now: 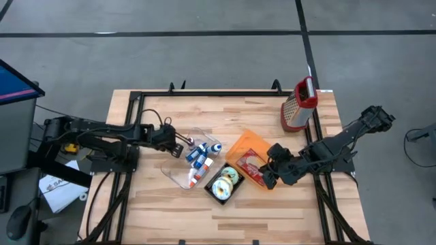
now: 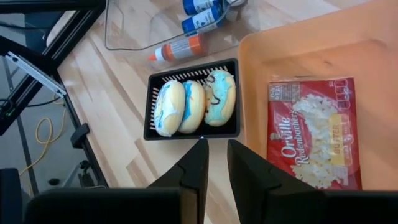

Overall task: Pick & Place Food Item
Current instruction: Adjust the bins

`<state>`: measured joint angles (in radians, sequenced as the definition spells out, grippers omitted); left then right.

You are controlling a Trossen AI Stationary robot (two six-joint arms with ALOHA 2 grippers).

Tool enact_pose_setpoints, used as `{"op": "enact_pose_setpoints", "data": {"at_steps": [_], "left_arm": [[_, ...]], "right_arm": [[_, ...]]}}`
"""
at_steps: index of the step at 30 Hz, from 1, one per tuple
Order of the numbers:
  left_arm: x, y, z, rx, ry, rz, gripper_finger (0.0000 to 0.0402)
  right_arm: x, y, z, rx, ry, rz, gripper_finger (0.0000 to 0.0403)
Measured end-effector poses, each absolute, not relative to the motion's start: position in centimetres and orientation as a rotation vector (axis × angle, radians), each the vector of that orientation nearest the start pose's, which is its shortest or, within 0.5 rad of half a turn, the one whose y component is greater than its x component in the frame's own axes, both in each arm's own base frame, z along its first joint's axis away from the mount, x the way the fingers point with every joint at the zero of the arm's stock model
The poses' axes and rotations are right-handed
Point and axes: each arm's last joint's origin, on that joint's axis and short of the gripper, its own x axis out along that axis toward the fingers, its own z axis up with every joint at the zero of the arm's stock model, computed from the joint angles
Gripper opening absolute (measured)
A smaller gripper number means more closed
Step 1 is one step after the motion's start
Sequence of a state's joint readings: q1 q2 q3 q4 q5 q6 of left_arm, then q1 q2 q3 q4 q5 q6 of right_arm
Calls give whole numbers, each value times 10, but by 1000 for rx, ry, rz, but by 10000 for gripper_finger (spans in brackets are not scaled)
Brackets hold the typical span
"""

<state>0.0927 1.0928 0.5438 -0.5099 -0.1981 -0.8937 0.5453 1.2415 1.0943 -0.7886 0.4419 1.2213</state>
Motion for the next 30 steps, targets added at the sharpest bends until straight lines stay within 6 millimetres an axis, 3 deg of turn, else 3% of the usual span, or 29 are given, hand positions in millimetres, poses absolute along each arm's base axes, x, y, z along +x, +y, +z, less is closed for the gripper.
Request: {"op": "enact_pose_setpoints", "data": {"at_steps": [14, 30], "left_arm": [[211, 14, 163, -652, 865, 555, 0], [213, 26, 163, -517, 895, 451, 0]], "right_arm": [[210, 118, 301, 718, 714, -418, 54], [211, 118, 302, 728, 709, -419, 54]]}}
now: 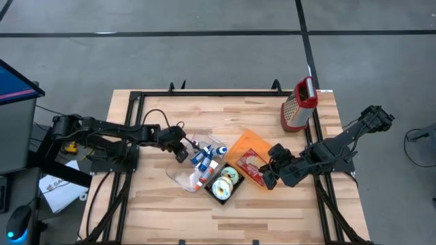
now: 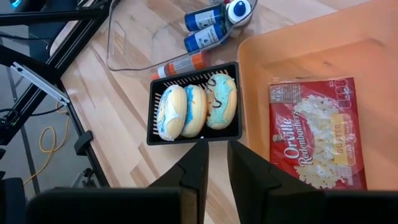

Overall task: Pick & Place Food Item
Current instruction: Adjust the bins

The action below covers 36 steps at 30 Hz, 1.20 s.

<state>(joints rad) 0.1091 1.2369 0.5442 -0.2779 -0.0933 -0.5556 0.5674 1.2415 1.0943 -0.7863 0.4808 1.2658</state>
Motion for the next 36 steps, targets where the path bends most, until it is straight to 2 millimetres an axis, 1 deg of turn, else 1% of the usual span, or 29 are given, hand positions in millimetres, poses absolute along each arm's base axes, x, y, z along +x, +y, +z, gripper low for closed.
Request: {"op": "enact_pose_setpoints", "data": {"at_steps": [5, 9, 13, 17, 21, 26, 29, 31, 34, 36], "left_arm": [[214, 26, 164, -511, 886, 438, 0], [219, 26, 167, -483, 849, 381, 0], [218, 27, 167, -488, 860, 384, 0], [217, 27, 167, -486, 867, 386, 0], [213, 27, 171, -489, 864, 388, 0], [205, 27, 186, -475, 795, 414, 0], [197, 27, 195, -462, 765, 445, 0], [192, 27, 201, -468, 728, 446, 0], [185, 26, 212, -492, 666, 447, 0], [182, 26, 217, -510, 628, 445, 0]], "right_arm": [[209, 117, 300, 738, 725, -449, 54], [206, 115, 298, 735, 737, -489, 54], [201, 111, 294, 772, 759, -577, 54], [191, 108, 289, 830, 797, -702, 53], [178, 115, 286, 880, 866, -752, 44], [167, 127, 282, 907, 900, -777, 13], [164, 124, 271, 857, 921, -865, 3], [163, 116, 259, 805, 937, -955, 2], [163, 103, 238, 778, 942, -1053, 1], [167, 95, 226, 792, 936, -1072, 1]]}}
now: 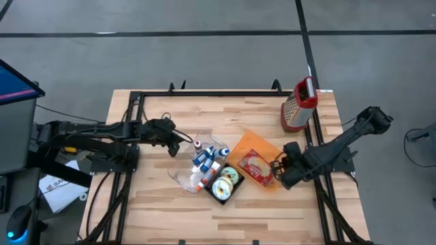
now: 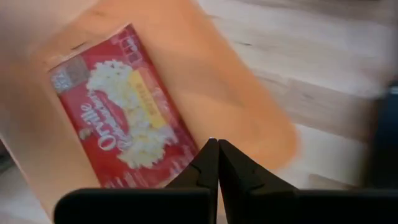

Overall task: Pick & Place Food Item
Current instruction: Adjust the bins

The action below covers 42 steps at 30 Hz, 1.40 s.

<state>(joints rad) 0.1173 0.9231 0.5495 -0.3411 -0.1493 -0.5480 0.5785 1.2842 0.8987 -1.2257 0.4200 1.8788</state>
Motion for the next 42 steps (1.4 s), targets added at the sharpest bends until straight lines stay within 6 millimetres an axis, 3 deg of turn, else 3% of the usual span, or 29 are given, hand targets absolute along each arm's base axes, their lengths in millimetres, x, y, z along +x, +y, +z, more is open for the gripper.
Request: {"op": "enact_pose_setpoints", "data": {"at_steps": [5, 10, 23, 29, 42], "left_arm": [[173, 25, 227, -548, 569, 443, 0], [169, 24, 231, -572, 541, 440, 0], [171, 20, 234, -578, 514, 411, 0], [171, 20, 234, -579, 508, 409, 0], [172, 20, 234, -573, 510, 400, 0]], "right_arm": [[180, 74, 205, 853, 882, -1076, 0], [191, 55, 203, 875, 765, -1123, 0], [196, 10, 183, 924, 665, -1300, 0], [197, 4, 171, 981, 653, -1266, 0], [201, 15, 171, 1026, 626, -1212, 0]]}}
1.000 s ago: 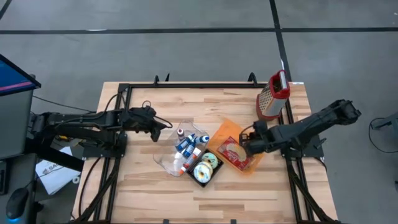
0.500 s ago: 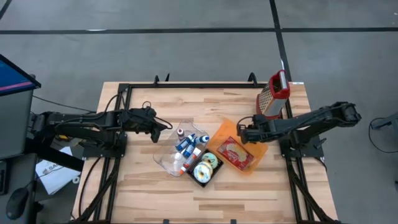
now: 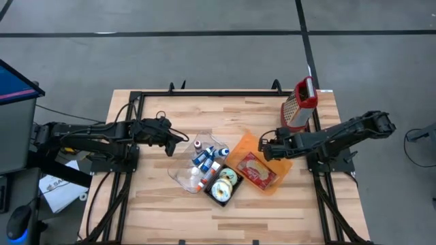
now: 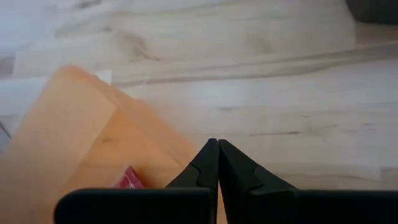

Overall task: Pick & Place Food Item
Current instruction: Adjust the bins, then return to Home Position

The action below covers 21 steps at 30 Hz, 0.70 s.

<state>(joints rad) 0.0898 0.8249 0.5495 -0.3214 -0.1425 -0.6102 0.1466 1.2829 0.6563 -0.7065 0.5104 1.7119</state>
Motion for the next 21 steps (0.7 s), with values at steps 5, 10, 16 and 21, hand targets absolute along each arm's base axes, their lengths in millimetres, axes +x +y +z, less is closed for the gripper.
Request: {"op": "enact_pose_setpoints", "data": {"at_steps": [5, 10, 16, 21], "left_arm": [[171, 20, 235, -572, 504, 398, 0], [165, 19, 243, -523, 463, 359, 0], [149, 13, 276, -385, 224, 135, 0], [119, 14, 286, -289, 53, 204, 0]], "right_arm": [[200, 15, 172, 1018, 556, -1243, 0], [210, 21, 192, 920, 437, -1202, 0], [220, 53, 240, 542, 327, -969, 0], [208, 77, 259, 499, 292, -750, 0]]}}
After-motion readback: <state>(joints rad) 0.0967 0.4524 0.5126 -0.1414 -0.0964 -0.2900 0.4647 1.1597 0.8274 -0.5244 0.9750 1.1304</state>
